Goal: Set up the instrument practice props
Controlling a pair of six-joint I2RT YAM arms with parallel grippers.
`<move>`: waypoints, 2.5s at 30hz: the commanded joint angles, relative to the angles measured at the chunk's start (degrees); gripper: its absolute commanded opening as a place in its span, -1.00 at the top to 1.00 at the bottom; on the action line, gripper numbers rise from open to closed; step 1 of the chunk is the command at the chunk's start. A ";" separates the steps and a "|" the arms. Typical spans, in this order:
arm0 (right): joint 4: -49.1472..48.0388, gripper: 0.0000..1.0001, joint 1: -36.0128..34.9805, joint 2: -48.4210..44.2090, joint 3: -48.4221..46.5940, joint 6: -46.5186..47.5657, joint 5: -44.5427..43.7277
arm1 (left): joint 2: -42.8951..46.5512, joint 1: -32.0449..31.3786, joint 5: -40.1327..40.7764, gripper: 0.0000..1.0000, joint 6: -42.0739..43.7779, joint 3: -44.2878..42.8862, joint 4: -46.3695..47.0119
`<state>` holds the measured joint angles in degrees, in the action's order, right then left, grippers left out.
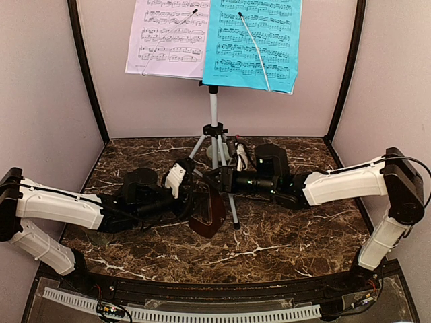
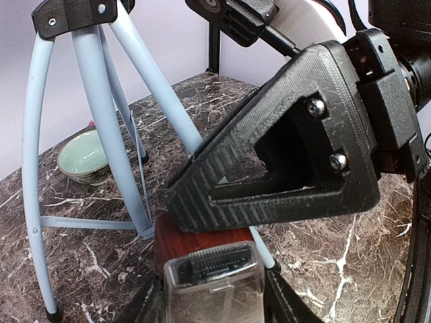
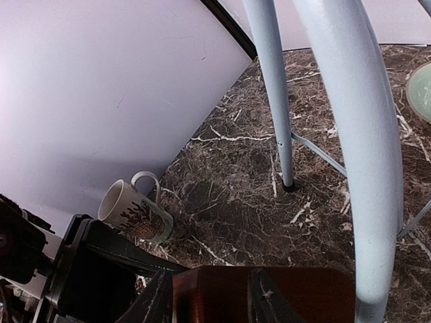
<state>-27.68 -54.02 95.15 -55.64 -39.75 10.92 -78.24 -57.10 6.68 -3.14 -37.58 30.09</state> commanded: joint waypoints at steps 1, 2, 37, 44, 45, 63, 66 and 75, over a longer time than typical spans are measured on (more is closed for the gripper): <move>-3.41 0.22 -0.48 0.89 1.16 -0.25 -0.37 | 2.58 0.15 0.20 0.04 1.09 0.34 1.82; -3.46 0.23 -0.47 0.97 1.33 -0.27 -0.41 | 2.71 0.15 0.38 0.03 1.11 0.20 1.80; 0.59 0.35 -2.40 3.14 4.34 4.53 -7.71 | 1.55 0.15 2.36 0.00 -0.84 -1.85 1.38; 1.58 0.38 -3.01 3.22 6.14 6.32 -11.25 | 1.86 0.15 0.59 0.29 -0.74 -0.75 1.44; 1.53 0.38 -3.02 3.40 6.61 6.42 -11.41 | 1.94 0.15 0.25 0.34 -0.57 -0.48 1.46; 0.66 0.41 -3.35 3.55 7.72 6.80 -10.65 | 2.46 -1.69 3.60 -0.37 -2.79 -0.76 0.25; 0.71 0.41 -3.59 3.63 7.33 6.79 -10.57 | -0.28 -3.21 6.91 -0.39 -2.76 -3.03 0.09; 1.30 0.42 -3.90 3.79 7.15 6.97 -11.31 | -3.48 -4.07 13.00 -0.14 -5.08 -7.09 -3.38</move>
<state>-38.74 -57.06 96.01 -50.15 -34.46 0.14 -82.00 -60.95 16.51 -6.68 -42.89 28.53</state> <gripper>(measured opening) 0.292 0.619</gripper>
